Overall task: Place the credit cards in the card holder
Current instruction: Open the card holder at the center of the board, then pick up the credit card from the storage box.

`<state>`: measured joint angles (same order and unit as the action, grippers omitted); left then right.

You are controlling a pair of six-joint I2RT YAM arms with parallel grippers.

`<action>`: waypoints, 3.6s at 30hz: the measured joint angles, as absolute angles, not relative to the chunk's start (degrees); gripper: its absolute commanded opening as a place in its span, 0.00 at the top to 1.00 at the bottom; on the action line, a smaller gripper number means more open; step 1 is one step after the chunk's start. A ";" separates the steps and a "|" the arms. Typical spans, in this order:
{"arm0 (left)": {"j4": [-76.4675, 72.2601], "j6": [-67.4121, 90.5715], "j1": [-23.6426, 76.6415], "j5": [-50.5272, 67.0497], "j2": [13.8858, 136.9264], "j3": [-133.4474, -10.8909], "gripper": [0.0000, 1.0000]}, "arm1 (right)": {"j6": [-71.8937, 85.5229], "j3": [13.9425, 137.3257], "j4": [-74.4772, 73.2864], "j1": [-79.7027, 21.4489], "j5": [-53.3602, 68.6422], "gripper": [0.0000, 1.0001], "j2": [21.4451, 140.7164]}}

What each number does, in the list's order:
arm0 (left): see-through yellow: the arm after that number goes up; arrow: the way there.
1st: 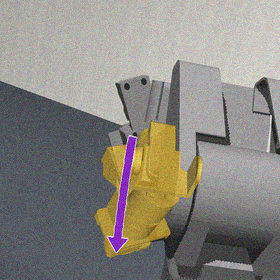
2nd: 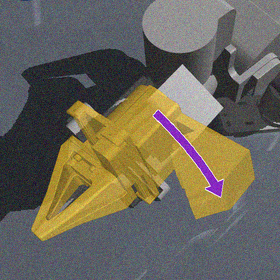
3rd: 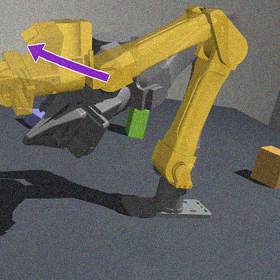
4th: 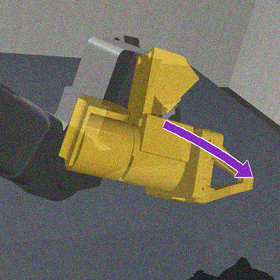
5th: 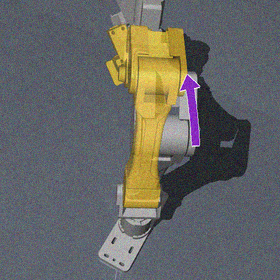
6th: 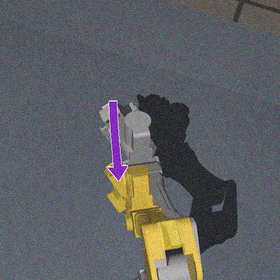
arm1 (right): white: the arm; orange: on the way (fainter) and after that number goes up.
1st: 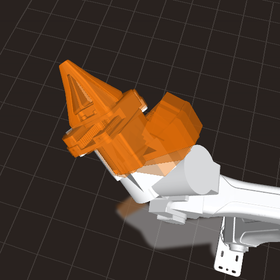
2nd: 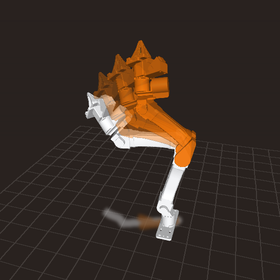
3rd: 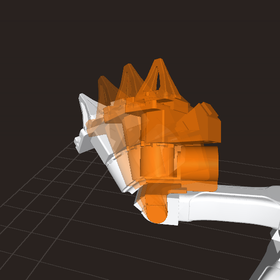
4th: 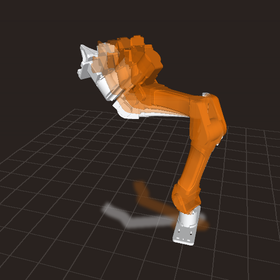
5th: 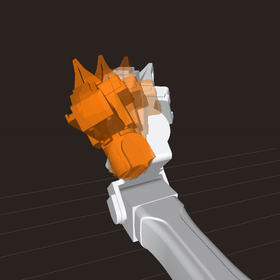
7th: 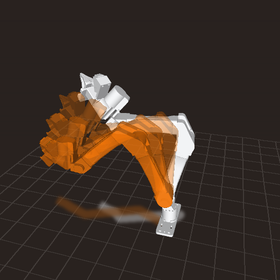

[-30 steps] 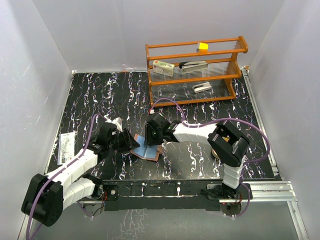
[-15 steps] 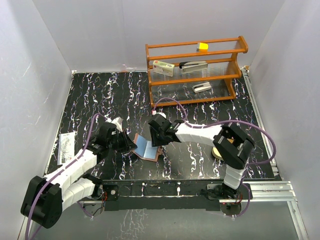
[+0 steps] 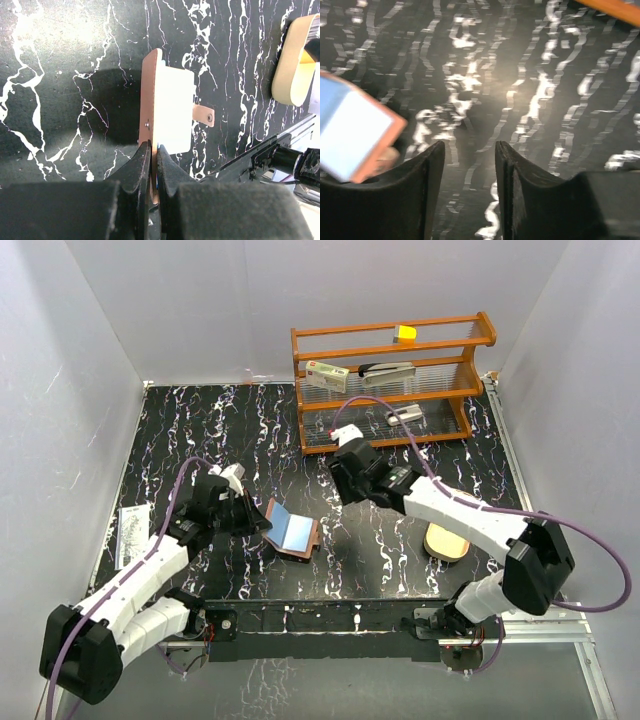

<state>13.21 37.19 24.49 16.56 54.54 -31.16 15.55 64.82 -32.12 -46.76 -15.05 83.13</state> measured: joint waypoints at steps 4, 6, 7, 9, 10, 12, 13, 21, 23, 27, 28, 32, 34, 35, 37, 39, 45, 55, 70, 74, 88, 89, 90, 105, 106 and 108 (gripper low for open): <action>15.49 35.70 24.49 17.19 52.97 -32.08 1.00 | 6.74 64.40 -35.07 -41.82 -18.00 0.53 80.93; 16.78 34.92 24.49 17.78 52.21 -32.69 1.00 | 0.73 62.28 -35.55 -40.45 -20.27 0.53 78.61; 17.47 34.50 24.49 18.11 51.94 -33.15 1.00 | -2.39 60.93 -35.79 -40.01 -20.93 0.53 77.12; 18.57 33.58 24.49 18.68 51.44 -34.11 1.00 | -8.03 58.43 -36.23 -38.39 -20.69 0.52 74.11; 18.94 33.12 24.49 18.87 51.13 -34.52 1.00 | -10.90 57.78 -37.04 -36.80 -19.79 0.50 72.88; 19.53 32.47 24.49 19.18 50.57 -35.03 1.00 | -15.75 57.36 -37.98 -32.77 -18.90 0.47 71.66; 19.81 32.08 24.49 19.40 50.22 -35.14 1.00 | -17.93 57.12 -38.09 -30.94 -19.03 0.45 71.59; 20.32 30.72 24.49 21.71 49.08 -35.14 1.00 | -28.80 52.58 -43.27 -25.67 -20.56 0.43 72.27; 20.40 30.57 24.49 22.17 49.06 -35.16 1.00 | -30.85 51.66 -43.55 -23.86 -21.30 0.44 72.36; 20.36 30.39 24.49 22.76 48.99 -35.16 1.00 | -34.20 49.30 -43.51 -20.18 -23.73 0.44 72.36; 20.36 30.37 24.49 22.96 48.97 -35.14 1.00 | -34.68 48.84 -43.51 -19.70 -24.03 0.44 72.36; 20.29 30.04 24.49 23.46 48.97 -35.14 1.00 | -36.53 46.57 -42.28 -19.09 -25.23 0.43 72.38; 20.18 29.98 24.49 23.64 48.97 -35.14 1.00 | -37.30 45.12 -41.63 -19.03 -25.71 0.43 72.38; 20.18 29.95 24.49 23.73 48.97 -35.14 1.00 | -37.63 44.40 -41.52 -18.96 -25.98 0.43 72.38; 20.18 29.82 24.49 24.05 48.97 -35.14 1.00 | -38.33 43.20 -40.66 -18.70 -26.68 0.43 72.38; 20.16 29.74 24.49 24.40 48.97 -35.14 1.00 | -39.00 42.24 -39.40 -18.41 -27.66 0.43 72.38; 20.14 29.54 24.49 25.30 48.99 -35.14 1.00 | -39.88 41.74 -35.73 -17.85 -28.77 0.43 73.93; 20.16 29.28 24.49 25.56 49.01 -35.14 1.00 | -40.82 41.34 -31.51 -17.85 -29.02 0.43 75.29; 20.16 29.15 24.49 25.56 49.01 -35.14 1.00 | -40.66 41.36 -31.51 -17.50 -28.93 0.72 75.37; 20.16 29.15 24.49 25.56 49.01 -35.16 1.00 | -40.45 41.36 -31.64 -17.50 -28.91 0.78 75.37; 20.16 29.17 24.49 25.54 49.01 -35.14 1.00 | -39.18 43.31 -35.16 -17.50 -28.29 0.95 75.37; 20.16 29.17 24.49 25.54 49.01 -35.14 1.00 | -38.96 43.70 -35.83 -17.50 -28.27 0.98 75.37; 20.14 29.17 24.49 25.56 49.01 -35.14 1.00 | -38.72 44.14 -36.38 -17.50 -28.21 1.00 75.37; 19.51 29.76 24.49 25.50 49.67 -35.14 1.00 | -31.73 55.48 -49.50 -17.45 -19.77 1.00 75.37; 19.27 30.11 24.49 25.52 49.87 -35.14 1.00 | -31.18 56.60 -50.41 -17.45 -18.81 1.00 75.37; 18.55 31.03 24.49 25.54 50.43 -35.14 1.00 | -29.69 59.13 -51.68 -17.47 -16.67 1.00 75.37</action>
